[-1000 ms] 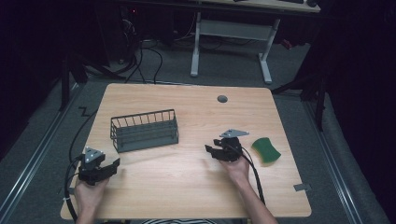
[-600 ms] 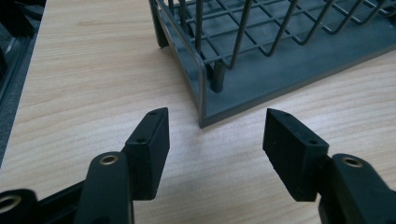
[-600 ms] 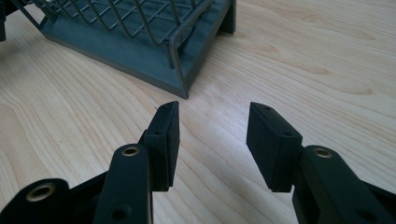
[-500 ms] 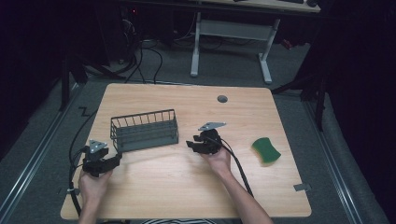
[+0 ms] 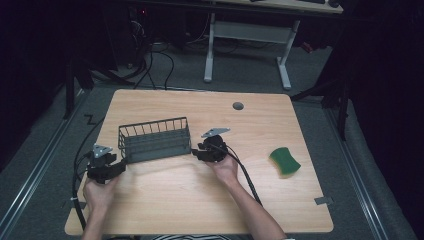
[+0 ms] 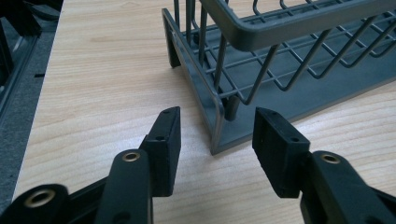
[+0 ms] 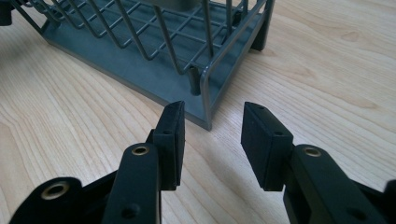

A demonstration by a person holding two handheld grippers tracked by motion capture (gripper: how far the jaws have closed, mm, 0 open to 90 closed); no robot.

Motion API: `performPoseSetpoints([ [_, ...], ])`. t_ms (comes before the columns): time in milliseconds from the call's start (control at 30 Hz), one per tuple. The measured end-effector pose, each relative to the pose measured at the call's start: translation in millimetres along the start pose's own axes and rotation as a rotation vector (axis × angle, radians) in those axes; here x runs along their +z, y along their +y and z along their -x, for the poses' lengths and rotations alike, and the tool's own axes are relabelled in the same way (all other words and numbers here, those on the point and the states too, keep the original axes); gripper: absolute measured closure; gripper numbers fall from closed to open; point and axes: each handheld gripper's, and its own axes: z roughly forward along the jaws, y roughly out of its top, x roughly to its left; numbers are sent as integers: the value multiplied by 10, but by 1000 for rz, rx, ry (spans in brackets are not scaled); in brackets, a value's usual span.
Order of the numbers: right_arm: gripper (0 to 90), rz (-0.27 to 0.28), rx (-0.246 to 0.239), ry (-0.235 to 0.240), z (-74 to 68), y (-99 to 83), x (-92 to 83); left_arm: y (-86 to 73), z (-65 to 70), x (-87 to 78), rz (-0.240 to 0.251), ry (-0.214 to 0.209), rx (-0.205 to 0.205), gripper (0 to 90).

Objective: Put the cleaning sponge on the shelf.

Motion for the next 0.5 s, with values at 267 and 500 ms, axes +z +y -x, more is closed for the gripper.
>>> performPoseSetpoints([
  [267, 635, -4, 12, 8, -20, 60, 83, 8, 14, 71, -6, 0, -4, 586],
  [500, 689, -17, -4, -9, -57, 127, 144, 8, -3, 89, -11, -9, -8, 657],
])
